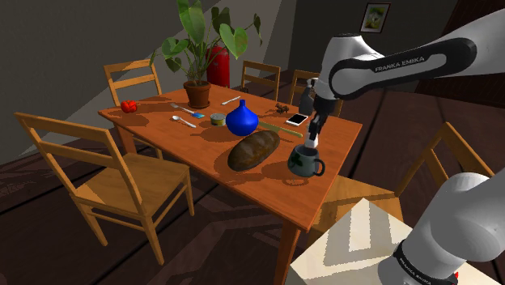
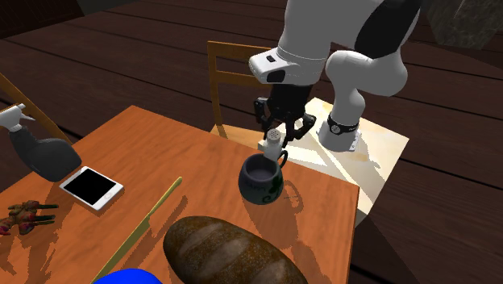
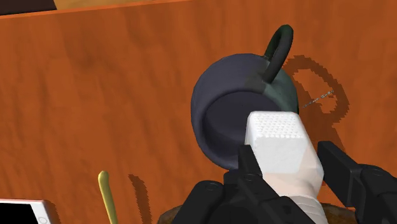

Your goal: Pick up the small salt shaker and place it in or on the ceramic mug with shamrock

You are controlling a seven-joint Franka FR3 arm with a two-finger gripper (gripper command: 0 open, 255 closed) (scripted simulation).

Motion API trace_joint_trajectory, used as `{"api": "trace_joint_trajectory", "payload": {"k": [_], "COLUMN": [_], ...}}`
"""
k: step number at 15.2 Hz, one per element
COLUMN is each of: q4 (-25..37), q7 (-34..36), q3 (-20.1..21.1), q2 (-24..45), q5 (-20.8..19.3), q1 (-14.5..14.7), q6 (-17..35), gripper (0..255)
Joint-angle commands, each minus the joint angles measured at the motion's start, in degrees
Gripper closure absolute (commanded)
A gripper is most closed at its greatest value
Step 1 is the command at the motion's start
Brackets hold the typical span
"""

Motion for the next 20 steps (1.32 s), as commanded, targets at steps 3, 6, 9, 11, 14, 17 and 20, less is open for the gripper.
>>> {"api": "trace_joint_trajectory", "payload": {"k": [3, 6, 9, 11, 14, 17, 20], "q4": [-2.33, -3.93, -3.93, -3.93, -3.94, -3.91, -2.83], "q7": [0.28, 0.48, 0.48, 0.48, 0.48, 0.47, 0.44], "q3": [-0.13, -0.23, -0.23, -0.23, -0.22, -0.23, -0.04], "q2": [0.87, 1.74, 1.74, 1.74, 1.73, 1.76, 0.70], "q5": [-0.23, -0.41, -0.41, -0.41, -0.41, -0.40, -0.25], "q1": [-0.08, -0.15, -0.15, -0.15, -0.15, -0.15, -0.06], "q6": [3.23, 5.70, 5.70, 5.70, 5.70, 5.70, 3.55], "gripper": [255, 255, 255, 255, 0, 0, 0]}}
